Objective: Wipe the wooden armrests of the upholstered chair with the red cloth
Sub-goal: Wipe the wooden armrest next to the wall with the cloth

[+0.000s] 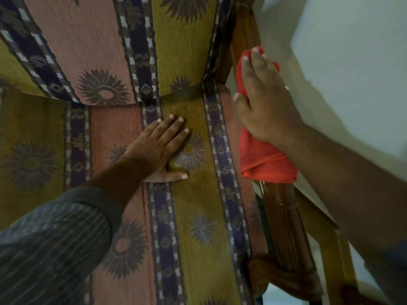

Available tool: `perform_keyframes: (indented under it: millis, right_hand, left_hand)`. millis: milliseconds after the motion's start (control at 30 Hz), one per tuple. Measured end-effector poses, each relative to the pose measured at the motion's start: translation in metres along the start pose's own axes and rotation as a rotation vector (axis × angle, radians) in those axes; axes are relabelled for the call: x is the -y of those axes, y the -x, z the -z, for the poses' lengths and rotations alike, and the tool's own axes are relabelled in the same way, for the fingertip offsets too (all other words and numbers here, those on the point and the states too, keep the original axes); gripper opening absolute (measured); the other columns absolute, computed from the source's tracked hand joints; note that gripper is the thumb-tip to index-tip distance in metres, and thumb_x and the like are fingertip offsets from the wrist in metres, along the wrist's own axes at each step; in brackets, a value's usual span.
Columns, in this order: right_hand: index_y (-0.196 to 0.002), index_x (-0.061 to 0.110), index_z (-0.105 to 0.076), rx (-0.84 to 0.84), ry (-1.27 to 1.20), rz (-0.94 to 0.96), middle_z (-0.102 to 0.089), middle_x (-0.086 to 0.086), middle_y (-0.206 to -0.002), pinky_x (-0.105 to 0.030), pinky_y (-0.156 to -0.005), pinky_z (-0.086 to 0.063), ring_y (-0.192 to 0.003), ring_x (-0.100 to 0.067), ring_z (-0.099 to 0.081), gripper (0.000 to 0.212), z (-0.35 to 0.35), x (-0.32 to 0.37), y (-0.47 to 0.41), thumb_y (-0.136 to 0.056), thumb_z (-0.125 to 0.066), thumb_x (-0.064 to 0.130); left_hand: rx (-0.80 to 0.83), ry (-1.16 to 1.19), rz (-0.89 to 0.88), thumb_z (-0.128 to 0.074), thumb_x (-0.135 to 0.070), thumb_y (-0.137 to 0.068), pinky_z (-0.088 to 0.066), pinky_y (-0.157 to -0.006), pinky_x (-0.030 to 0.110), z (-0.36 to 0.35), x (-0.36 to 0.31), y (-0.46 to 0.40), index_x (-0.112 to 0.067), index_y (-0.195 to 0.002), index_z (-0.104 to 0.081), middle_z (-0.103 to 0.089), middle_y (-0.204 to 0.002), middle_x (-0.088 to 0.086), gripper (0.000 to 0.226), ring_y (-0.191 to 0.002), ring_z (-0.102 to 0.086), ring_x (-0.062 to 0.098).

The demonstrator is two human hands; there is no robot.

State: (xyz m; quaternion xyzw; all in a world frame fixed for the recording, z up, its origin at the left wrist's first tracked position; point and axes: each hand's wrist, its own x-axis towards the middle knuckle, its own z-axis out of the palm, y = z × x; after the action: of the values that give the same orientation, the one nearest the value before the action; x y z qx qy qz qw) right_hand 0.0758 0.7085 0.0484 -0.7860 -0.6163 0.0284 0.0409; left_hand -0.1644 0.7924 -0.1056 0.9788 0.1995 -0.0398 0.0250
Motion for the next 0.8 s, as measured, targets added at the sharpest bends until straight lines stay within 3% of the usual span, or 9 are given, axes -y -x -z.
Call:
perform_keyframes:
  millis: [133, 333, 467, 567, 700, 800]
  right_hand:
    - [-0.157, 0.004, -0.012, 0.002, -0.060, -0.033, -0.004, -0.018, -0.167, -0.043, -0.127, -0.005, -0.155, -0.033, -0.001, 0.066, 0.005, 0.006, 0.036, -0.102, -0.038, 0.028]
    - [-0.158, 0.007, -0.010, 0.053, -0.102, -0.016, 0.001, -0.010, -0.168, -0.039, -0.124, -0.002, -0.155, -0.025, 0.010, 0.061, 0.003, 0.017, 0.190, -0.105, -0.028, 0.031]
    - [-0.156, 0.002, -0.014, 0.076, 0.037, 0.007, -0.006, -0.019, -0.167, -0.048, -0.124, -0.010, -0.155, -0.035, 0.001, 0.062, 0.002, 0.018, 0.183, -0.104, -0.018, 0.035]
    - [-0.155, 0.001, -0.020, 0.097, 0.114, 0.050, -0.010, -0.022, -0.166, -0.056, -0.123, -0.018, -0.155, -0.037, -0.003, 0.062, 0.000, 0.017, 0.169, -0.101, -0.021, 0.031]
    - [-0.152, 0.000, -0.028, 0.083, 0.097, 0.086, -0.017, -0.022, -0.165, -0.057, -0.121, -0.020, -0.155, -0.035, -0.008, 0.067, 0.001, 0.014, 0.147, -0.093, -0.032, 0.032]
    - [-0.154, 0.001, -0.024, 0.081, 0.102, 0.060, -0.013, -0.022, -0.165, -0.055, -0.123, -0.018, -0.155, -0.035, -0.008, 0.071, 0.003, 0.013, 0.121, -0.093, -0.024, 0.037]
  left_hand:
    - [0.031, -0.002, -0.018, -0.020, -0.092, -0.076, -0.012, -0.123, 0.052, 0.005, -0.005, 0.004, -0.010, -0.158, -0.012, -0.010, -0.165, 0.019, 0.116, -0.153, -0.007, 0.038]
    - [0.025, 0.042, -0.029, -0.026, -0.091, -0.075, -0.017, -0.120, 0.055, 0.006, -0.008, 0.012, -0.008, -0.156, -0.021, -0.018, -0.163, 0.021, 0.115, -0.151, -0.015, 0.040]
    - [0.023, 0.045, -0.019, -0.028, -0.091, -0.074, -0.014, -0.121, 0.056, 0.004, -0.016, 0.015, -0.008, -0.156, -0.021, -0.018, -0.163, 0.022, 0.117, -0.151, -0.012, 0.040]
    - [0.026, 0.048, -0.017, -0.025, -0.093, -0.074, -0.011, -0.121, 0.055, 0.002, -0.019, 0.017, -0.008, -0.156, -0.019, -0.018, -0.163, 0.023, 0.118, -0.151, -0.011, 0.041]
    - [0.044, 0.040, -0.018, -0.023, -0.094, -0.074, -0.008, -0.121, 0.054, 0.002, -0.020, 0.016, -0.010, -0.157, -0.016, -0.015, -0.163, 0.022, 0.118, -0.151, -0.008, 0.042]
    - [0.065, 0.032, -0.020, -0.023, -0.093, -0.074, -0.008, -0.121, 0.054, 0.004, -0.023, 0.017, -0.009, -0.156, -0.017, -0.016, -0.163, 0.023, 0.118, -0.151, -0.008, 0.042]
